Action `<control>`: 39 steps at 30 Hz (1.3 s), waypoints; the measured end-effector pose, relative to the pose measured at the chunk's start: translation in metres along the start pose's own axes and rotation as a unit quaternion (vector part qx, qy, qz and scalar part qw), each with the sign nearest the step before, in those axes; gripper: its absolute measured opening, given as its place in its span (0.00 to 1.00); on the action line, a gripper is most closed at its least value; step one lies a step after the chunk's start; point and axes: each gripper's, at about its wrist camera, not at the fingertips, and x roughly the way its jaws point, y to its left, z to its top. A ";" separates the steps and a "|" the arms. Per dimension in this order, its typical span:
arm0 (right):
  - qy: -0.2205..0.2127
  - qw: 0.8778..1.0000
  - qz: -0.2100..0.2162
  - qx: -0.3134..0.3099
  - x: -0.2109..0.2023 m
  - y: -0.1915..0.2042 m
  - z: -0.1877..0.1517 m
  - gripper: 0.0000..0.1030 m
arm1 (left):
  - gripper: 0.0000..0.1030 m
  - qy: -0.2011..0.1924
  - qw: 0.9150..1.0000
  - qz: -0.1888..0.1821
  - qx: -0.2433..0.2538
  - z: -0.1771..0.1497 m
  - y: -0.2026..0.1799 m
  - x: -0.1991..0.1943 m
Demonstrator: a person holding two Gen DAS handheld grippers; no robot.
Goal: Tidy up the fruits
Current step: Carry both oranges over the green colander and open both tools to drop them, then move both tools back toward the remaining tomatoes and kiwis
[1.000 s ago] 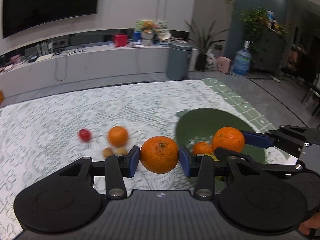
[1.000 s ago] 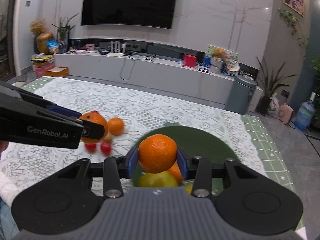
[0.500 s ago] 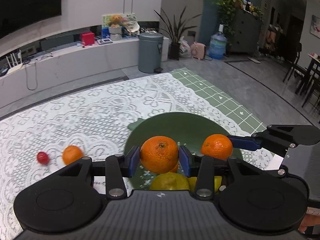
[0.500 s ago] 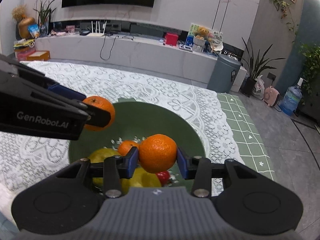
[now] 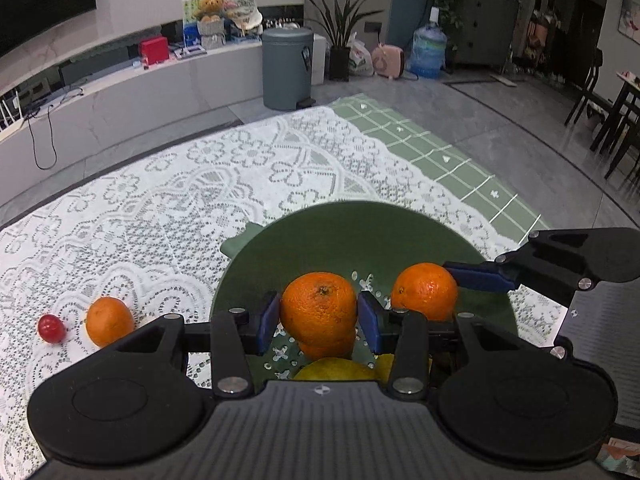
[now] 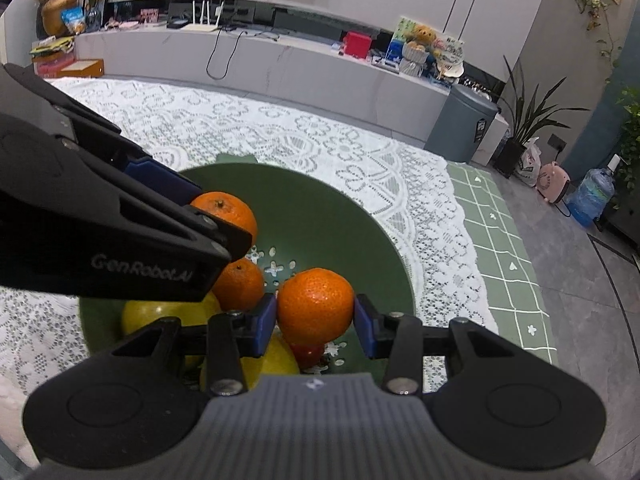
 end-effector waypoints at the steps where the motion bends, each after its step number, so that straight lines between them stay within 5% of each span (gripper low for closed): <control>1: 0.003 1.000 0.000 -0.002 0.002 0.002 0.000 0.38 | 0.47 0.004 1.000 0.001 0.000 0.000 0.000 0.002; 26: 0.016 1.000 -0.013 -0.018 0.015 0.006 0.003 0.39 | 0.48 0.023 1.000 -0.002 0.000 0.005 0.006 0.021; 34: 0.007 0.999 -0.025 -0.020 0.003 0.006 0.005 0.39 | 0.63 0.022 1.000 -0.001 0.006 0.001 0.003 0.013; 39: -0.003 0.999 -0.034 -0.019 -0.007 0.007 0.004 0.50 | 0.69 0.009 1.000 0.001 0.009 0.000 0.001 0.001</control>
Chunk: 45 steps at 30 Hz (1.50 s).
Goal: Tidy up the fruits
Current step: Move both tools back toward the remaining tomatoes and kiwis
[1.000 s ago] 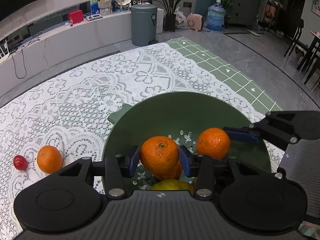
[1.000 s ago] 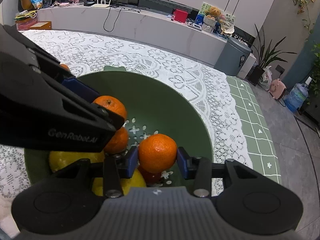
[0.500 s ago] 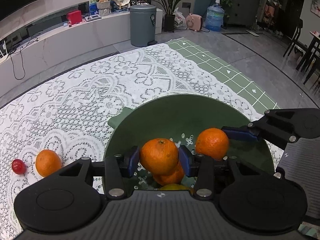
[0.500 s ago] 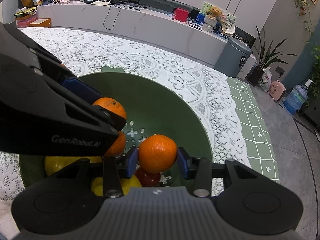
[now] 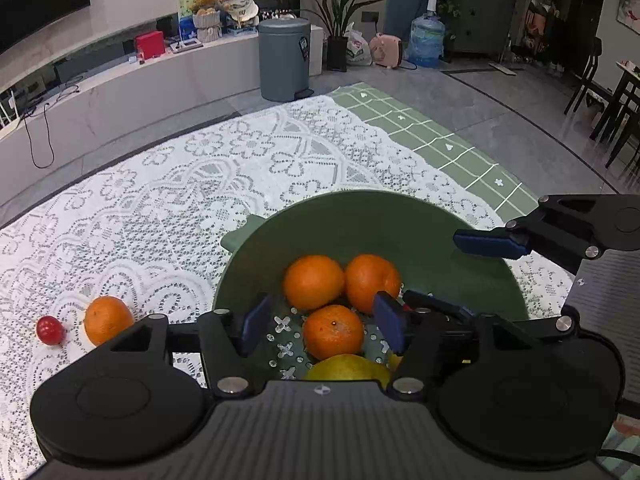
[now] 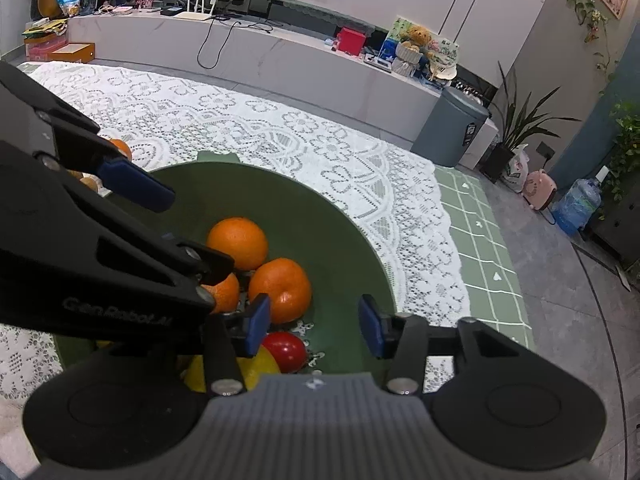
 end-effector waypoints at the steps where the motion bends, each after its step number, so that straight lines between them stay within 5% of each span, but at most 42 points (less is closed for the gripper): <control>1: -0.002 1.000 -0.002 0.001 -0.002 0.000 0.000 0.50 | 0.71 -0.004 1.000 -0.001 0.000 0.000 0.000 -0.004; 7: -0.020 0.999 -0.018 0.021 -0.018 0.004 -0.001 0.67 | 0.77 -0.037 0.999 0.002 -0.003 -0.002 0.000 -0.028; 17: -0.050 0.994 -0.007 0.092 -0.042 0.025 -0.008 0.84 | 0.77 -0.099 0.992 0.060 -0.041 -0.023 0.024 -0.076; 23: -0.067 0.991 0.006 0.114 -0.053 0.048 -0.010 0.88 | 0.77 -0.128 0.985 0.091 -0.065 -0.043 0.044 -0.102; 30: -0.084 0.991 0.038 0.094 -0.062 0.082 -0.013 0.90 | 0.79 -0.118 0.981 0.119 -0.102 -0.075 0.072 -0.116; 37: -0.126 0.988 0.061 0.063 -0.078 0.113 -0.014 0.90 | 0.79 -0.109 0.976 0.126 -0.139 -0.108 0.097 -0.123; 45: -0.113 0.989 0.091 0.035 -0.074 0.139 -0.010 0.90 | 0.79 -0.118 0.971 0.127 -0.167 -0.131 0.115 -0.134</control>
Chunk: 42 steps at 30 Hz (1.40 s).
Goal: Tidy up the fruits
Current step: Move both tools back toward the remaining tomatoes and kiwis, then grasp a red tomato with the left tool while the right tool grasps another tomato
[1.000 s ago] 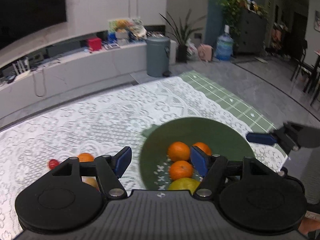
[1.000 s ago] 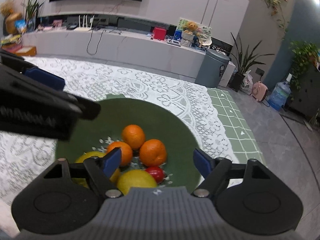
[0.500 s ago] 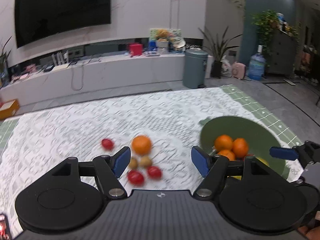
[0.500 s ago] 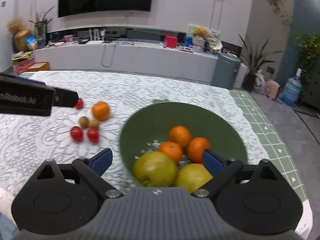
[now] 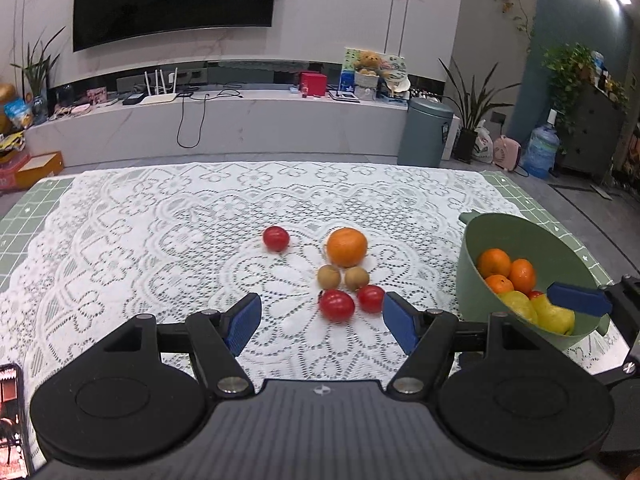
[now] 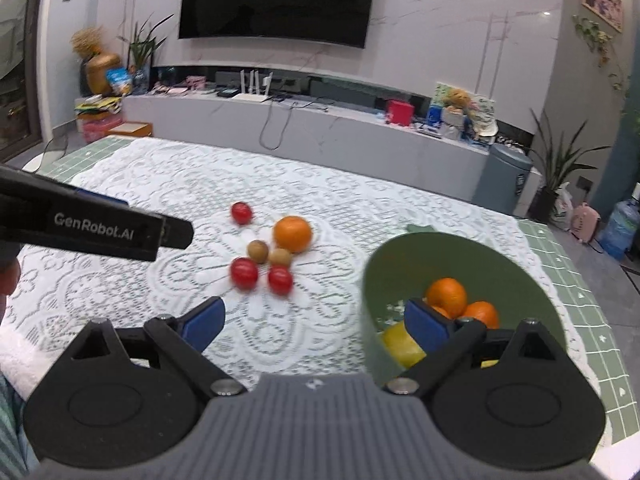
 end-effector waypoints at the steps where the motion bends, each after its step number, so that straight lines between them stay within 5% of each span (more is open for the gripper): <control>1: 0.001 1.000 0.005 -0.001 0.001 0.002 0.000 0.90 | 0.79 0.000 1.000 0.000 -0.002 -0.001 0.002 0.000; 8: 0.009 1.000 0.007 -0.025 0.010 0.017 0.005 0.85 | 0.79 -0.004 1.000 -0.005 -0.023 -0.003 0.018 -0.001; 23: 0.029 0.995 0.003 -0.095 0.048 0.030 0.003 0.47 | 0.64 0.030 0.997 -0.037 -0.054 -0.009 0.027 0.024; 31: 0.041 0.994 0.010 -0.105 0.080 0.027 0.006 0.38 | 0.46 0.061 0.996 -0.053 -0.046 -0.007 0.020 0.051; 42: 0.047 0.993 0.013 -0.109 0.119 0.026 0.011 0.32 | 0.42 0.102 0.989 -0.072 -0.075 0.003 0.019 0.093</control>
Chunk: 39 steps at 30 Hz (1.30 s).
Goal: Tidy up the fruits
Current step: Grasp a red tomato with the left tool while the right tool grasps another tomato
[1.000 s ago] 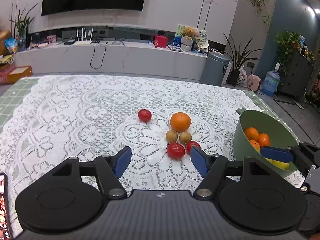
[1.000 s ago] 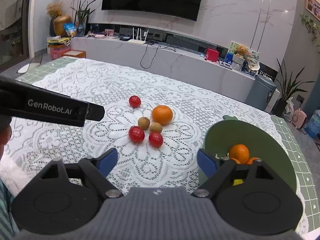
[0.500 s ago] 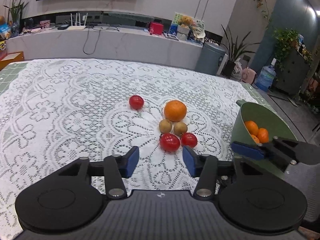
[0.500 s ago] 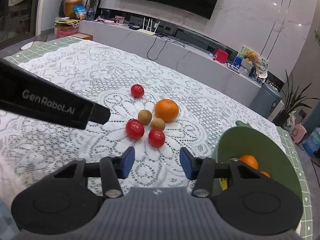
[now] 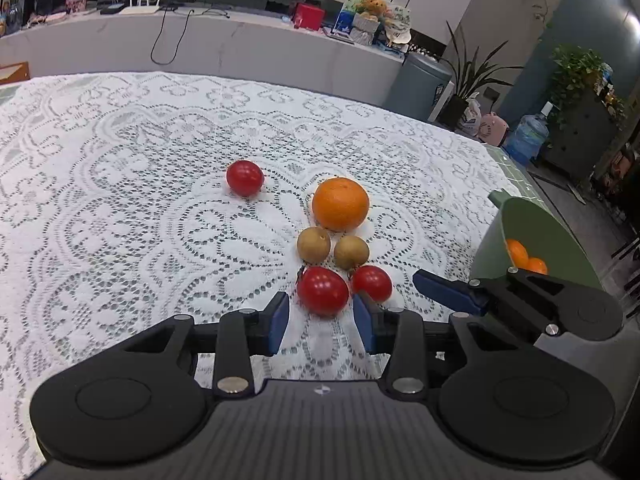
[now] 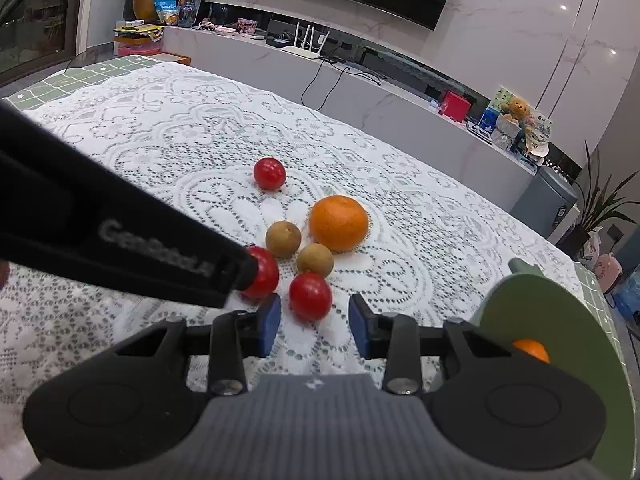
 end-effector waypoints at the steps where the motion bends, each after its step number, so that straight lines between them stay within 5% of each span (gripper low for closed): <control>1: 0.001 1.000 0.000 0.001 0.002 -0.001 0.000 0.31 | 0.42 0.003 1.000 0.000 0.000 0.001 -0.001 0.003; 19: 0.002 1.000 0.010 0.019 0.021 -0.004 0.001 0.22 | 0.42 0.031 0.999 0.009 -0.012 0.012 0.000 0.030; 25: 0.004 1.000 0.009 0.012 0.021 -0.001 0.001 0.21 | 0.35 0.033 0.999 0.008 -0.009 0.013 -0.003 0.031; 39: -0.032 0.999 0.011 0.001 -0.028 0.008 -0.004 0.20 | 0.34 0.011 1.000 0.024 -0.006 0.005 -0.003 -0.005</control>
